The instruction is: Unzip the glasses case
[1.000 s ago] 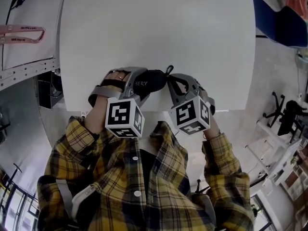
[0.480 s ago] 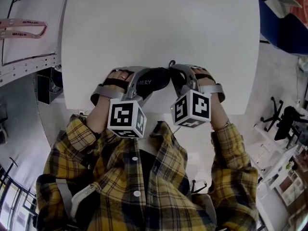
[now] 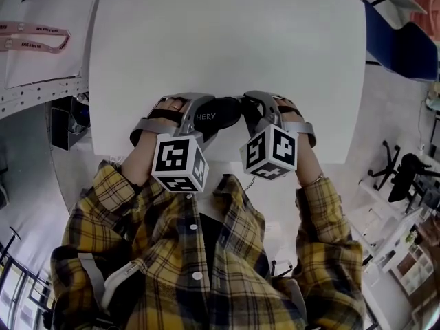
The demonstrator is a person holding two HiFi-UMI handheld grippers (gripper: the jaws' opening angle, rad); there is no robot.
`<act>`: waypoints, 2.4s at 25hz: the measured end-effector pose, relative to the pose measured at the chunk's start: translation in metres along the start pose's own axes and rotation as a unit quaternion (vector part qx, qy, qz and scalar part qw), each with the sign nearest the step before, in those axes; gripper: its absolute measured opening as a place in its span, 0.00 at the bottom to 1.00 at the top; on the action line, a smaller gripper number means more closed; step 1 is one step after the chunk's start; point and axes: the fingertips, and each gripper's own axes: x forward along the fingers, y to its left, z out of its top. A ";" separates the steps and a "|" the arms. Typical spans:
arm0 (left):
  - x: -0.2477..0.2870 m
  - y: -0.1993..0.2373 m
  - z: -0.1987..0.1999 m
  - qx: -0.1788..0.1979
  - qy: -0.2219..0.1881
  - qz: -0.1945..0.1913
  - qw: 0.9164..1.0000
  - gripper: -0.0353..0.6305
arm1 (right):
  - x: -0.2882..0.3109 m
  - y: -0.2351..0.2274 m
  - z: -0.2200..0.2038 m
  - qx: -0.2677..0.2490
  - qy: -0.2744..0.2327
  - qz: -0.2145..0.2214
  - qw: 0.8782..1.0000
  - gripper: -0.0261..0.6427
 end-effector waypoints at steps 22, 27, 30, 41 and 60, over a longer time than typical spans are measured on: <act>-0.221 0.087 0.108 -0.276 -0.327 0.106 0.898 0.45 | -0.217 -0.087 0.110 0.376 -0.327 -0.097 0.861 0.13; -0.289 0.094 0.134 -0.297 -0.403 0.154 0.852 0.26 | -0.267 -0.092 0.157 0.359 -0.395 -0.117 0.837 0.13; -0.309 0.087 0.143 -0.299 -0.418 0.178 0.839 0.15 | -0.288 -0.086 0.172 0.350 -0.422 -0.122 0.827 0.12; -0.318 0.069 0.145 -0.307 -0.426 0.179 0.832 0.06 | -0.303 -0.067 0.186 0.336 -0.447 -0.121 0.820 0.04; -0.307 0.075 0.139 -0.323 -0.417 0.164 0.834 0.06 | -0.286 -0.066 0.180 0.347 -0.421 -0.107 0.831 0.04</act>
